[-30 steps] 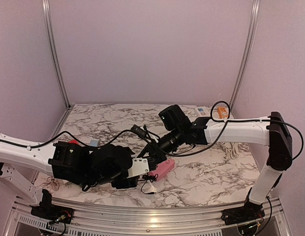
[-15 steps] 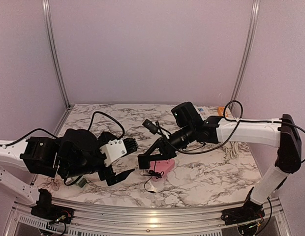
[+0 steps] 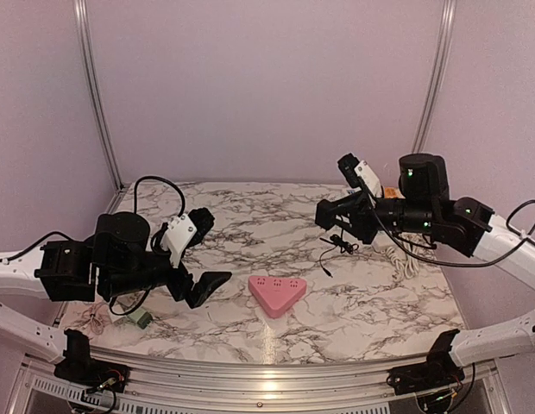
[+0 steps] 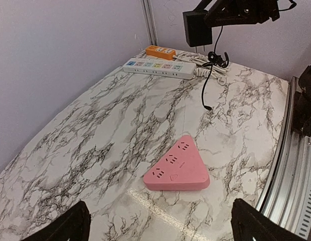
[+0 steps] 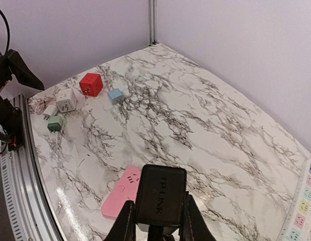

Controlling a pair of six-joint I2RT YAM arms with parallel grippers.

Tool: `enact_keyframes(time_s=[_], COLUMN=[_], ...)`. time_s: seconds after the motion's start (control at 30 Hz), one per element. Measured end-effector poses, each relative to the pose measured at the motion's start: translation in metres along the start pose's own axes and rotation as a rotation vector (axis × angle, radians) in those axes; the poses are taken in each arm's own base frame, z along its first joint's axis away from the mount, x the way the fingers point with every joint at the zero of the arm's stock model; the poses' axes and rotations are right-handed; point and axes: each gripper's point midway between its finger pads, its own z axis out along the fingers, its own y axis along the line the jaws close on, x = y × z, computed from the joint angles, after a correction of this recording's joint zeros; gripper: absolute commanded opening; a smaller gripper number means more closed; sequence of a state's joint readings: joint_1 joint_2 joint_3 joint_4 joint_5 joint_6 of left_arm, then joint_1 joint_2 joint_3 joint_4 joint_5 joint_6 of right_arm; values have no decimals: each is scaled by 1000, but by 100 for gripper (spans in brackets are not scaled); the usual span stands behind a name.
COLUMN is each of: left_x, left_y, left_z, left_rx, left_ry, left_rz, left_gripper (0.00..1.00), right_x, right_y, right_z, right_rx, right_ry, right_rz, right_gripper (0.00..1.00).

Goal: Insert the plug
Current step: Adjust the socket at the center of the board.

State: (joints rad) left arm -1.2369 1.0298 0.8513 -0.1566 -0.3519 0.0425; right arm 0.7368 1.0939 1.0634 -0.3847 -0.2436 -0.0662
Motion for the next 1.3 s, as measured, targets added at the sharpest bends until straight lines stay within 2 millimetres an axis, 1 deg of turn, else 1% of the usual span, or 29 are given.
enact_keyframes(time_s=[0.07,0.13,0.23,0.4,0.6,0.7,0.77,0.87,1.0,1.13,1.2,1.27,1.3], left_x=[-1,-1,4,18,25,35,46,61,84,94,94,94,94], left_y=[0,1,1,0,-4,-6,-7,-9,-15,-23,-26,-29,-30], left_z=[3,7,14,23,38,48,56,67,85,105,114,121,124], left_rx=[4,1,4,18,27,20,7,-13,-34,-40,-40,-37,-38], left_ry=[-5,-6,-1,20,36,71,104,152,229,282,296,303,304], left_rz=[-35,-63,-103,-166,-241,-276,-303,-338,-373,-399,-409,-418,-424], left_gripper=[99,99,99,99,99,99,99,99,99,99,99,99,99], right_x=[10,25,46,65,93,108,117,123,121,121,126,132,135], right_y=[-14,-27,-38,-41,-43,-42,-39,-33,-26,-20,-22,-32,-40], right_z=[-10,-16,-17,-6,13,25,34,44,56,67,72,74,73], right_rx=[100,185,255,264,260,245,217,170,114,66,74,125,174], right_ry=[6,24,60,59,21,24,31,30,7,-9,2,24,36], right_rz=[-18,-19,-8,7,7,7,3,-13,-40,-61,-63,-57,-52], right_gripper=[0,0,0,0,0,0,0,0,0,0,0,0,0])
